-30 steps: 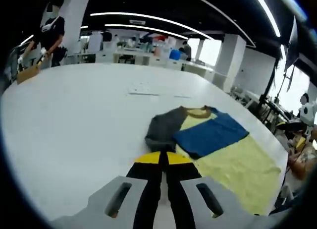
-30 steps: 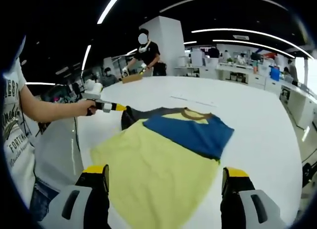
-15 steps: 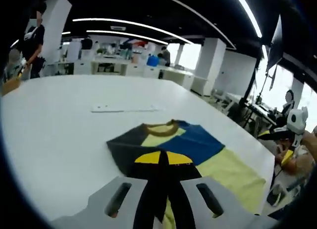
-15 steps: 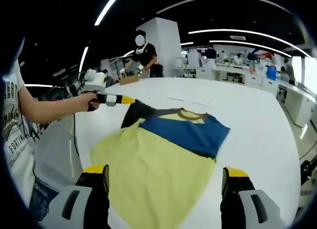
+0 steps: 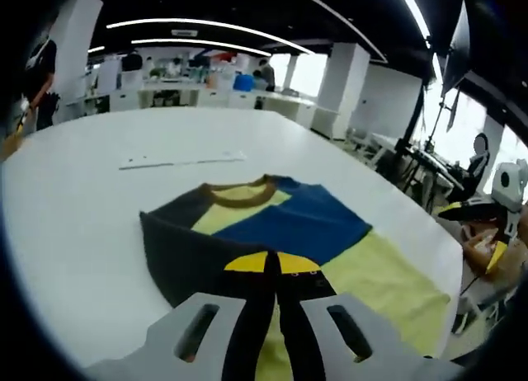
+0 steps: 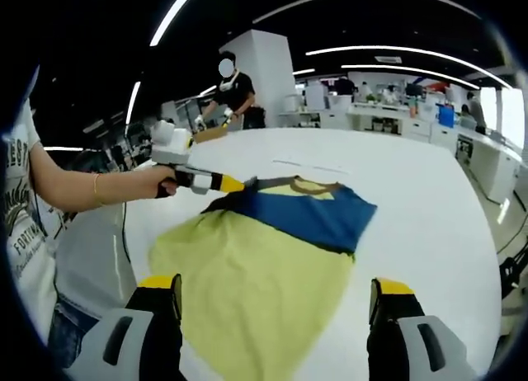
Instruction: Fold the garment on the visible template until the final outline fits inside the template.
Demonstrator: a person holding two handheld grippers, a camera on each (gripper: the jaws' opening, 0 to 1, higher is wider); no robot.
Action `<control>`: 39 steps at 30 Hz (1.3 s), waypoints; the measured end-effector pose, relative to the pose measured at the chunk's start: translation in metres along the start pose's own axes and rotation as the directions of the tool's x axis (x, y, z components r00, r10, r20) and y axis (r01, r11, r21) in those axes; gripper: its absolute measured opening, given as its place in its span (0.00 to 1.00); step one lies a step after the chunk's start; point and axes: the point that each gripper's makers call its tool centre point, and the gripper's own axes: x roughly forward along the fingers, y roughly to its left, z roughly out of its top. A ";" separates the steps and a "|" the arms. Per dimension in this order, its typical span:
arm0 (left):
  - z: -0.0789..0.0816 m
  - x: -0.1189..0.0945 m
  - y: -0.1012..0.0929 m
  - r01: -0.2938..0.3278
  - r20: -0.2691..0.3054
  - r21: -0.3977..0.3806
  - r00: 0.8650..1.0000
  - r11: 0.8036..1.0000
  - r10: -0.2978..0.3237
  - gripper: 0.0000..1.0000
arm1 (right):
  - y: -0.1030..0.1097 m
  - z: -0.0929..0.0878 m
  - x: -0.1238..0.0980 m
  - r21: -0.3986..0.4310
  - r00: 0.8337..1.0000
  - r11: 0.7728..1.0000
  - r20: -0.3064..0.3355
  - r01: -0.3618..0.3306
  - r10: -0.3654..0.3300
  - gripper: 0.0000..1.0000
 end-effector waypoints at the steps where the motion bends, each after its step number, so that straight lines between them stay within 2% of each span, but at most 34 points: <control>1: -0.002 0.003 0.000 -0.003 -0.002 0.001 1.000 1.000 0.003 0.00 | -0.001 0.000 0.000 0.002 1.000 1.000 0.002 0.002 -0.002 0.93; 6: -0.018 0.015 -0.004 -0.015 -0.050 0.005 0.999 1.000 0.015 0.00 | -0.001 -0.001 0.000 0.012 1.000 1.000 0.011 0.003 -0.003 0.93; 11: -0.030 0.024 -0.013 -0.010 -0.093 0.061 0.996 0.998 0.016 0.00 | -0.002 -0.003 -0.001 0.015 1.000 1.000 0.010 0.002 -0.002 0.94; 17: -0.044 0.028 -0.014 -0.020 -0.149 0.085 0.988 0.996 0.033 0.00 | -0.004 -0.004 -0.002 0.019 1.000 1.000 0.010 0.007 -0.008 0.94; 22: -0.049 0.030 -0.019 0.022 -0.152 0.069 0.988 0.997 -0.012 0.03 | -0.003 -0.005 0.000 0.017 1.000 1.000 0.004 0.005 -0.005 0.94; 26: -0.044 0.024 -0.022 0.053 -0.125 0.082 0.991 0.995 -0.042 0.10 | -0.003 -0.003 0.001 0.015 1.000 1.000 0.007 0.002 -0.002 0.94; 30: -0.033 0.014 -0.025 0.074 -0.091 0.119 0.994 0.990 -0.063 0.29 | -0.002 0.000 0.002 0.011 1.000 1.000 0.010 0.000 0.000 0.94; 33: -0.020 0.000 -0.027 0.105 -0.044 0.153 0.994 0.983 -0.100 0.42 | -0.001 0.001 0.003 0.009 1.000 1.000 0.011 -0.002 0.002 0.95; 39: 0.000 -0.028 -0.020 0.127 0.025 0.178 0.991 0.976 -0.133 0.55 | 0.002 0.000 0.004 0.006 1.000 1.000 0.009 -0.008 0.008 0.94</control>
